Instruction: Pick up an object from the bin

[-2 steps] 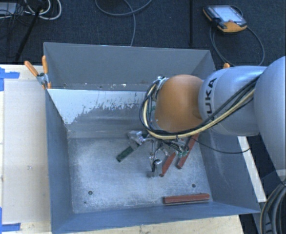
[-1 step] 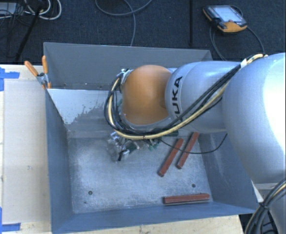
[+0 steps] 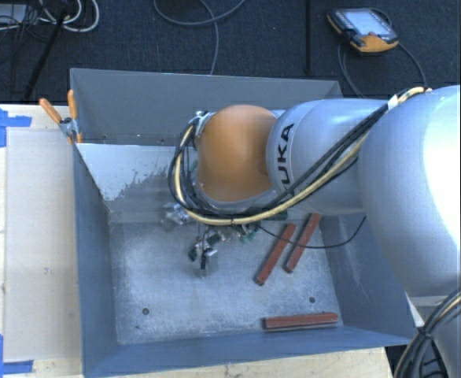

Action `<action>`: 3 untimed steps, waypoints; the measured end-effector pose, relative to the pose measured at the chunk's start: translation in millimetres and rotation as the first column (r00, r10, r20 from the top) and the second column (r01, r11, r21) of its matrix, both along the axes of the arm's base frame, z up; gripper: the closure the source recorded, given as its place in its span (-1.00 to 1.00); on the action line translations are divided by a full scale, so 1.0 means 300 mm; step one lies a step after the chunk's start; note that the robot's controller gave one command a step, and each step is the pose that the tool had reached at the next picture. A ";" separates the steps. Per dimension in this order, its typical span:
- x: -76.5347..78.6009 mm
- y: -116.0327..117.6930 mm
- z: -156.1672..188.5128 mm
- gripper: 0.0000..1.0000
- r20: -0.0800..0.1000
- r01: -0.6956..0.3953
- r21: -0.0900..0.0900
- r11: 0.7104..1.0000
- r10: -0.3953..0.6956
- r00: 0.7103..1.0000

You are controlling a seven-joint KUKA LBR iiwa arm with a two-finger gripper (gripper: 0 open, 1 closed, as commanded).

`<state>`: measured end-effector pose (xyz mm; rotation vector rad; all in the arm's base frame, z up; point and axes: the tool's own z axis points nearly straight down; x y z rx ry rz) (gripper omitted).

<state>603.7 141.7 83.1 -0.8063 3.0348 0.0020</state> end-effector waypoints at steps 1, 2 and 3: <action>0.000 -0.001 0.000 -1.00 0.000 0.001 0.000 1.000 -0.001 1.000; 0.011 -0.054 0.001 -1.00 0.001 -0.074 0.003 0.997 0.074 0.997; -0.026 -0.235 0.022 1.00 -0.002 -0.237 0.000 0.971 0.237 0.971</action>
Offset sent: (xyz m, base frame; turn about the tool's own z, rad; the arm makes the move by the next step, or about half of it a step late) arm 0.0161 -0.0813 0.0003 -0.2272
